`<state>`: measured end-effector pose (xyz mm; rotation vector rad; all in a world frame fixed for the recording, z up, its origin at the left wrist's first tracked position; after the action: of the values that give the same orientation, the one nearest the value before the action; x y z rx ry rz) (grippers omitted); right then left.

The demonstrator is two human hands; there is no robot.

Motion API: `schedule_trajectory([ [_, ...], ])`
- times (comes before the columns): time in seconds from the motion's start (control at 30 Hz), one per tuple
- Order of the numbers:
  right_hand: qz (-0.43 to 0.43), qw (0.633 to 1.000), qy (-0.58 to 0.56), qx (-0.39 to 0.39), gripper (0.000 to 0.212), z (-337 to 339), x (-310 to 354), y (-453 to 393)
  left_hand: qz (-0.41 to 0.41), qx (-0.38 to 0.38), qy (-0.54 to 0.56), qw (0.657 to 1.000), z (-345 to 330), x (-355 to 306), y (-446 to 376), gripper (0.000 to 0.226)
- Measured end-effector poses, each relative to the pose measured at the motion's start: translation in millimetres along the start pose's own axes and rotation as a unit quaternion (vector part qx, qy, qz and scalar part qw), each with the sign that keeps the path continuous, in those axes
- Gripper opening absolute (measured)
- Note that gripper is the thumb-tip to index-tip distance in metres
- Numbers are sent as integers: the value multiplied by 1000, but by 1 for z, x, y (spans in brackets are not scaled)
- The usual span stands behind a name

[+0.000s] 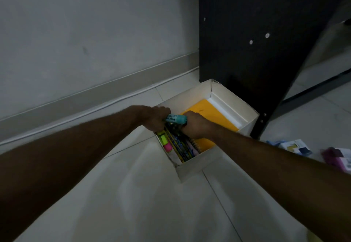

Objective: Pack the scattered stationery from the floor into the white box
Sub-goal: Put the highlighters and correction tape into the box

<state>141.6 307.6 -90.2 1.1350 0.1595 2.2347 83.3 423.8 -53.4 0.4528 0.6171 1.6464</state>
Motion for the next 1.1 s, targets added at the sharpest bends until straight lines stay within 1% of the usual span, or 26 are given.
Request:
schedule_trajectory([
  [0.07,-3,996,-77,43,49,-12,-2,-2,7,28,9,1000,-4,0,0,43],
  [0.1,2,993,-101,53,46,-19,0,-1,10,40,9,999,-6,0,0,44],
  [0.13,12,991,-120,60,37,-27,0,-3,13,45,0,999,-7,0,0,45],
  [0.17,15,989,-135,61,30,-34,2,-4,16,43,-14,999,-8,1,0,45],
  [0.2,11,987,-152,48,31,-38,2,-6,16,36,-27,999,-9,1,-1,46],
  [0.27,9,984,-176,27,42,-39,4,-10,14,12,-41,999,-8,3,-1,48],
  [0.33,12,984,-173,29,46,-38,11,-11,7,-8,-23,1000,-6,5,1,46],
  [0.4,8,988,-151,25,43,-39,15,-15,-8,-35,12,999,0,7,6,40],
  [0.5,27,994,-108,14,13,-39,23,-14,-43,-88,27,995,8,6,12,24],
  [0.53,34,995,-89,13,10,-38,26,-11,-51,-105,26,993,10,5,13,21],
  [0.6,48,997,-61,-9,28,-36,28,-10,-49,-130,7,990,13,3,15,18],
  [0.63,49,997,-60,-13,33,-36,29,-9,-40,-137,-11,990,15,2,16,20],
  [0.7,38,996,-76,2,32,-41,26,-12,-19,-140,-31,989,18,1,18,27],
  [0.77,10,997,-75,21,27,-44,18,-17,-1,-126,-15,992,20,1,21,30],
  [0.83,1,996,-75,47,33,-45,14,-17,25,-110,0,994,18,3,25,35],
  [0.9,4,991,-119,66,32,-44,11,-16,48,-114,15,992,19,4,32,43],
  [0.97,5,985,-149,91,27,-42,9,-14,44,-107,36,993,21,4,36,43],
  [1.0,13,985,-136,107,26,-40,11,-13,32,-95,34,994,22,2,37,40],
  [1.03,20,987,-105,124,30,-39,13,-11,19,-86,27,996,24,1,37,35],
  [1.1,32,989,6,143,47,-41,16,-7,13,-92,37,995,29,0,37,26],
])
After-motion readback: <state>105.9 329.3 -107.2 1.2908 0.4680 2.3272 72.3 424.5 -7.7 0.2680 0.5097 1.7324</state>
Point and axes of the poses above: each hand's wrist, its own y-axis away from the middle knuckle, its own z-axis out of the back of the hand, x = y × z, the point moved 6 cm from there along -y, towards the middle knuckle, and after that the axes turned 7 degrees about x, right-handed, at the moved point
